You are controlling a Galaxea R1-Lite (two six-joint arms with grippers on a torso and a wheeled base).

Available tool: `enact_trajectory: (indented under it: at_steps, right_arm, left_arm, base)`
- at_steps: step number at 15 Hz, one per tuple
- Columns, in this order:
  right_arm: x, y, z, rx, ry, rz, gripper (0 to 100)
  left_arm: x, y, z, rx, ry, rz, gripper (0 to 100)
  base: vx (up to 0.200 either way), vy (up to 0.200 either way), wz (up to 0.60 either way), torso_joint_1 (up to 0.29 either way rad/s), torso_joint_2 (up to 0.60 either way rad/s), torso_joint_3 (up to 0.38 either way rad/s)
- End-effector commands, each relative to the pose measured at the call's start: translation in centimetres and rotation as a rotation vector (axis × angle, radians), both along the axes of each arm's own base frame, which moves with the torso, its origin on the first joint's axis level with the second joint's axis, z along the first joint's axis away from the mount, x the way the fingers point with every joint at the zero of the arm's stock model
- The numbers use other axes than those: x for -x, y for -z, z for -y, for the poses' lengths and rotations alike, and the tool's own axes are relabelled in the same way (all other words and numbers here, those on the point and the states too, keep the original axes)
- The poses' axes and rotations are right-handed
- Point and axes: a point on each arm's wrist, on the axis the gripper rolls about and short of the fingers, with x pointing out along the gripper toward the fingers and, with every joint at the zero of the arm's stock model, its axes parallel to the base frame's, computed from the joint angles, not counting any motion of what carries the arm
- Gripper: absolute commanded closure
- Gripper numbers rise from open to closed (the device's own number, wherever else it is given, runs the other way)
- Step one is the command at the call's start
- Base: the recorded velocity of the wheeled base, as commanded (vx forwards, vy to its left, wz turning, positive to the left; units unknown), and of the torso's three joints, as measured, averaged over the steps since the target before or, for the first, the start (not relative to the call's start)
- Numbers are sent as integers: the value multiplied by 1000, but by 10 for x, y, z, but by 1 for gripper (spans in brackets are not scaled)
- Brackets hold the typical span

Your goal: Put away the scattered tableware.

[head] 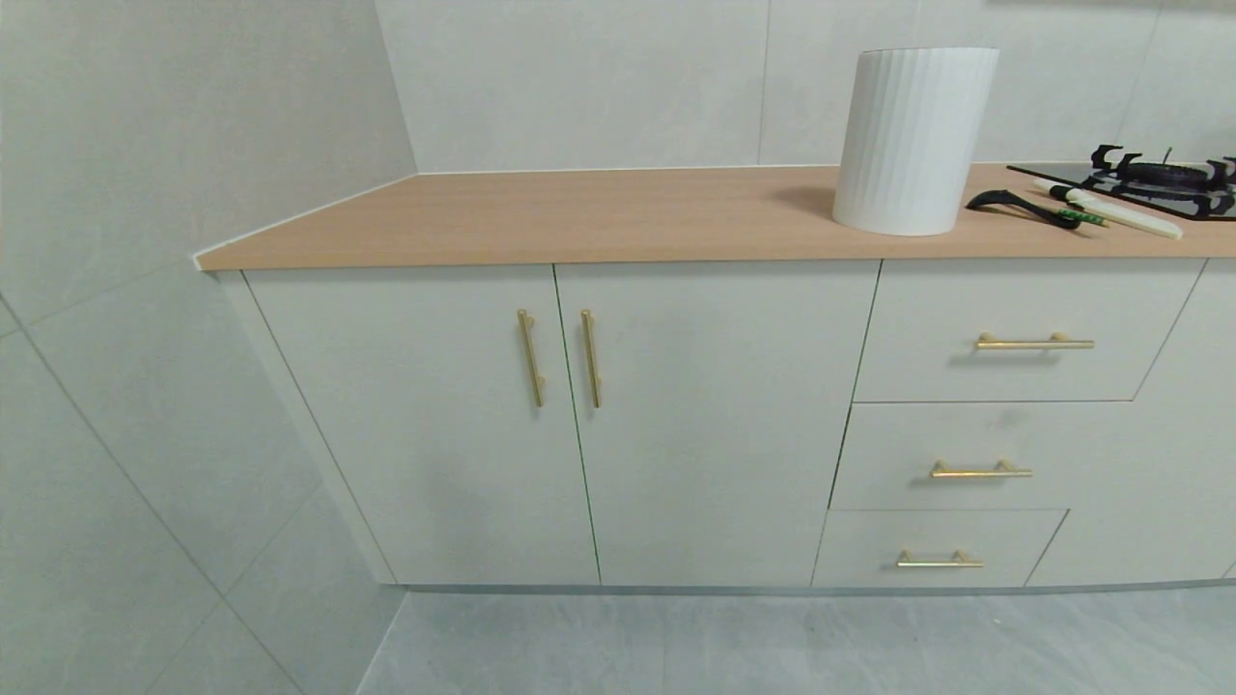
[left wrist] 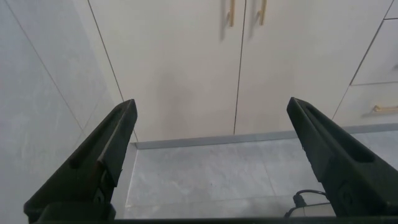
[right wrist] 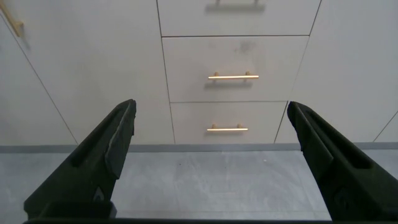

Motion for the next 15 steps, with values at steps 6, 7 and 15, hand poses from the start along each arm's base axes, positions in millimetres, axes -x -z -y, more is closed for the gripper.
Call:
enact_trajectory:
  at_steps: [6, 7, 15]
  right_arm:
    - [0, 0, 0, 1, -1, -2, 0]
    - [0, 0, 0, 1, -1, -2, 0]
    - [0, 0, 0, 1, 1, -2, 0]
  left_arm:
    - [0, 0, 0, 1, 0, -1, 0]
    - [0, 0, 0, 1, 0, -1, 0]
    - [0, 0, 0, 0, 0, 0, 0]
  base:
    - [0, -167, 0, 4, 1, 0]
    - [0, -200, 0, -2, 2, 12]
    - [0, -200, 0, 2, 2, 2]
